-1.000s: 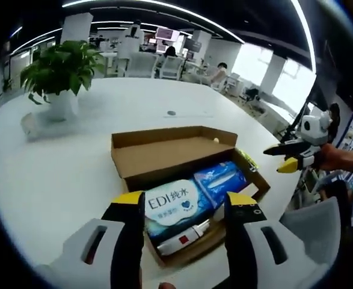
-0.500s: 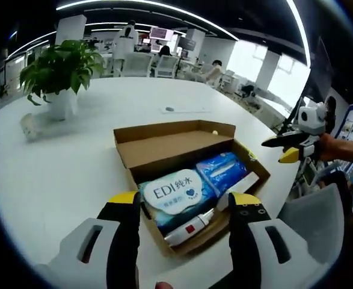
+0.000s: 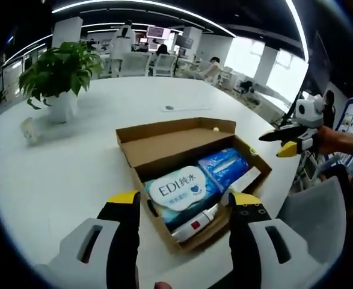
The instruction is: Operate the shoe box by opening the lid, removing the specified soft item, and placing it in the target area until the item is outside and the box remains undamaged.
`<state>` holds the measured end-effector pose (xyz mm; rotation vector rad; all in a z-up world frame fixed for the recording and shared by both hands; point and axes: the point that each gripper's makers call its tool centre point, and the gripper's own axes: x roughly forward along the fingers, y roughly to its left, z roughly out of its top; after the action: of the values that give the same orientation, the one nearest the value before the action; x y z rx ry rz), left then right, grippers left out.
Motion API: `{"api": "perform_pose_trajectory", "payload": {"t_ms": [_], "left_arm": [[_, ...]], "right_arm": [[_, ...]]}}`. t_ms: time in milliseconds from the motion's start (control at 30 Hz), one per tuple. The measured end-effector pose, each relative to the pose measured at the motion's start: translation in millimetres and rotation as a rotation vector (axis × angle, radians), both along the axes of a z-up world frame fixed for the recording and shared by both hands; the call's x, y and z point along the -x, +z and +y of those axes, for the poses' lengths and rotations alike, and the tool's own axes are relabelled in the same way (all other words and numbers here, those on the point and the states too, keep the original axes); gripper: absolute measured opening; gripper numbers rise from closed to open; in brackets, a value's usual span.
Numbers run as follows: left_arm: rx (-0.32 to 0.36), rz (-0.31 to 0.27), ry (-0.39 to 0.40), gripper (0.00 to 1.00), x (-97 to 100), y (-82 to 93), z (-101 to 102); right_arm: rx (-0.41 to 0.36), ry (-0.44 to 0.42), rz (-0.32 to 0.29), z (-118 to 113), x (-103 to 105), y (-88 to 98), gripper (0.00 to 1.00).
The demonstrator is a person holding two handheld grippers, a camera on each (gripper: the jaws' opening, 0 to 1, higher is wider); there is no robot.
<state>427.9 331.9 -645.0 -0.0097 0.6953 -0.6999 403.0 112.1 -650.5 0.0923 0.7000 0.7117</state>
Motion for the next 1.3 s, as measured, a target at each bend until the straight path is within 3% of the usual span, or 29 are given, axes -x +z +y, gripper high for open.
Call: {"api": "perform_pose_trajectory", "payload": {"t_ms": [600,767,1300], "left_arm": [[-0.126,-0.031,-0.193,0.59,2.3,1.7,-19],[-0.208,-0.047,-0.274,0.59,-0.1,-6.4,-25],[-0.320,-0.013,-0.420,0.62,-22.1,-42.0,-36]], "right_arm": [[0.099,0.134,-0.019,33,-17,-0.5,0.64],[0.146,0.197,-0.013,44,-23,-7.5,0.64],[0.174,0.328,0.011,92,-37,-27.8,0.66]]}}
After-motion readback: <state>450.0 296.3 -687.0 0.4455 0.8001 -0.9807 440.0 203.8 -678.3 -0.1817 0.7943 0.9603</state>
